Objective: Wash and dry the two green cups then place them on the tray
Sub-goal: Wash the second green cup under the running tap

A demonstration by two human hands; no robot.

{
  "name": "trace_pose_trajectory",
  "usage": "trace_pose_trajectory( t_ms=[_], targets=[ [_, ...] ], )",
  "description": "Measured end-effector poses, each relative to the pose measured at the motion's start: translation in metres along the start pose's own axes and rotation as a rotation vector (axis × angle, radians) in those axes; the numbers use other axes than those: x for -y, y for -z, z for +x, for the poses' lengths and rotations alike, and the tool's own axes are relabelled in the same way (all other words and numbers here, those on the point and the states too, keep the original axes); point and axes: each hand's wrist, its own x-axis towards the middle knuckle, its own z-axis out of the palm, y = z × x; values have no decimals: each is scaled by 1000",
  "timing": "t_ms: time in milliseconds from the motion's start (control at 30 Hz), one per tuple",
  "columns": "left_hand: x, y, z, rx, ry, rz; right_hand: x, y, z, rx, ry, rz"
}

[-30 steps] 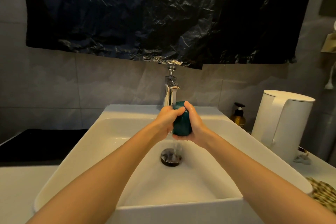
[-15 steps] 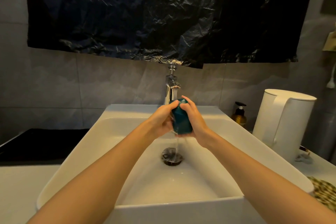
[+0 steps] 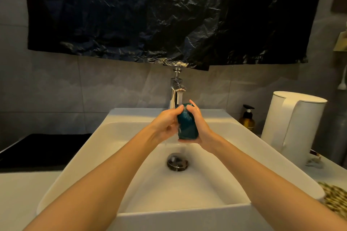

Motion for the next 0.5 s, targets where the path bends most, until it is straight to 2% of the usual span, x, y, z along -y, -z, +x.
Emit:
trace_pose_trajectory(
  t_ms=[133,267,367,500],
  targets=[
    [7,6,2,62,-36,233,5,4,0,35,-218,220],
    [10,6,2,91,-64,358,6,10,1,-3,-189,173],
    [14,-1,4,36,-70,326,6,9,0,-65,-97,103],
    [12,-11,9,-170,-56,55,5,2,-4,-31,50,-54]
  ],
)
